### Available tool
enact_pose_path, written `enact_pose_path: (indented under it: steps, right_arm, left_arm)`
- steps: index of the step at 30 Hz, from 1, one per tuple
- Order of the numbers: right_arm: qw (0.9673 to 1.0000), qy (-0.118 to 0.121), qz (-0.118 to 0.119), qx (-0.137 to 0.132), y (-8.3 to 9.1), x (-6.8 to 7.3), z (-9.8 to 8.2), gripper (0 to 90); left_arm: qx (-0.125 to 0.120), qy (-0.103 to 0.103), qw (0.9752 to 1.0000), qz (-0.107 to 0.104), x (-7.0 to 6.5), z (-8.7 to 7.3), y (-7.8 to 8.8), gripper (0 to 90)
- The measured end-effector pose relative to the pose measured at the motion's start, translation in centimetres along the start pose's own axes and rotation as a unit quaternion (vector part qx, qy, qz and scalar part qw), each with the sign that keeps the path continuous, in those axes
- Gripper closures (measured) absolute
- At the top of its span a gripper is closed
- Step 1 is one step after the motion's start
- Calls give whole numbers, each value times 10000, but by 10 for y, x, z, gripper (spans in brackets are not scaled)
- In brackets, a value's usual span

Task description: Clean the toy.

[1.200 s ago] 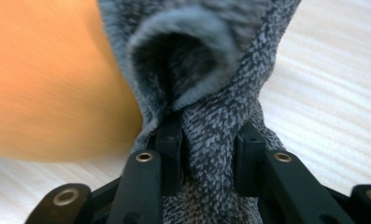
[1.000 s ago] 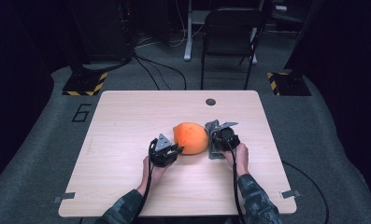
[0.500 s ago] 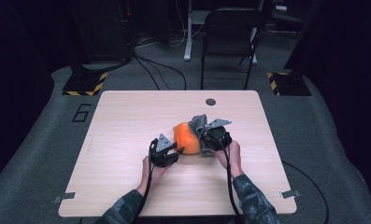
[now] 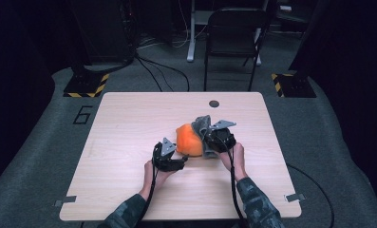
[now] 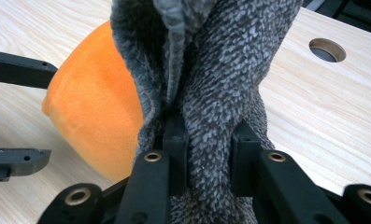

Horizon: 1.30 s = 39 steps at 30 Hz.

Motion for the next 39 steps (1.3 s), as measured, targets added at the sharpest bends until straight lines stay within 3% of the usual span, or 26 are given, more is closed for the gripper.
enact_pose_path:
  steps: [2, 5, 6, 7, 8, 12, 13, 16, 20, 23, 28, 29, 30, 31, 32, 35, 39]
  right_arm:
    - [9999, -120, 9, -12, 0, 1, 0, 732]
    - [10000, 27, 16, -2, 0, 2, 1, 729]
    - [10000, 22, -8, -32, 0, 2, 1, 729]
    - [10000, -6, -2, -26, -1, 3, 1, 728]
    - [10000, -6, -2, -26, -1, 3, 1, 728]
    - [10000, -36, 5, -38, 0, 4, 1, 728]
    - [10000, -37, -6, -63, 2, 3, 2, 727]
    - [9999, -91, -3, -117, 4, 3, 3, 727]
    - [9993, -179, 208, -235, 16, 10, 10, 727]
    - [9983, -228, 421, -338, 26, 23, 17, 728]
    - [9968, -24, 663, -456, 32, 54, 25, 727]
    - [9977, 181, 495, -433, 29, 60, 24, 728]
    - [9977, 181, 495, -433, 29, 60, 24, 728]
    - [9979, 367, 335, -410, 27, 59, 23, 729]
    - [9983, 408, 222, -354, 25, 59, 21, 730]
    - [9986, 430, 131, -269, 19, 54, 16, 732]
    - [9987, 425, 73, -271, 18, 49, 14, 732]
  left_arm:
    - [31, -13, 10000, -16, -1, -1, -1, 281]
    - [22, -48, 10000, 57, -2, -2, -6, 331]
    - [44, -66, 9999, 88, -2, -3, -7, 369]
    - [7, -61, 9999, 134, -1, -3, -8, 487]
    - [-22, -30, 9999, 133, 0, -3, -8, 487]
    - [-61, -7, 9999, 92, 1, -3, -9, 724]
    - [-66, -44, 9999, 100, 1, -2, -9, 741]
    - [-93, -5, 10000, 25, 1, 1, -6, 757]
    - [-223, 332, 9990, -178, -1, 9, 1, 772]
    - [-344, 529, 9975, -310, -4, 16, 9, 776]
    - [-477, 658, 9951, -565, -15, 26, 18, 784]
    - [-478, 573, 9956, -563, -16, 27, 19, 788]
    - [-468, 545, 9958, -567, -17, 27, 19, 788]
    - [-449, 652, 9951, -597, -18, 26, 18, 789]
    - [-414, 600, 9955, -603, -17, 25, 17, 791]
    - [-420, 690, 9948, -622, -15, 23, 14, 791]
    - [-422, 663, 9949, -625, -13, 22, 14, 790]
Point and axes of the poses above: each handheld gripper's, and its own axes: y roughly backward along the jaws, z roughly out of its top, x roughly to its left, the point moved 8 cm from there along -y, roughly forward along the jaws, and after that the axes turned 3 degrees about -y, right-handed, at the moved point
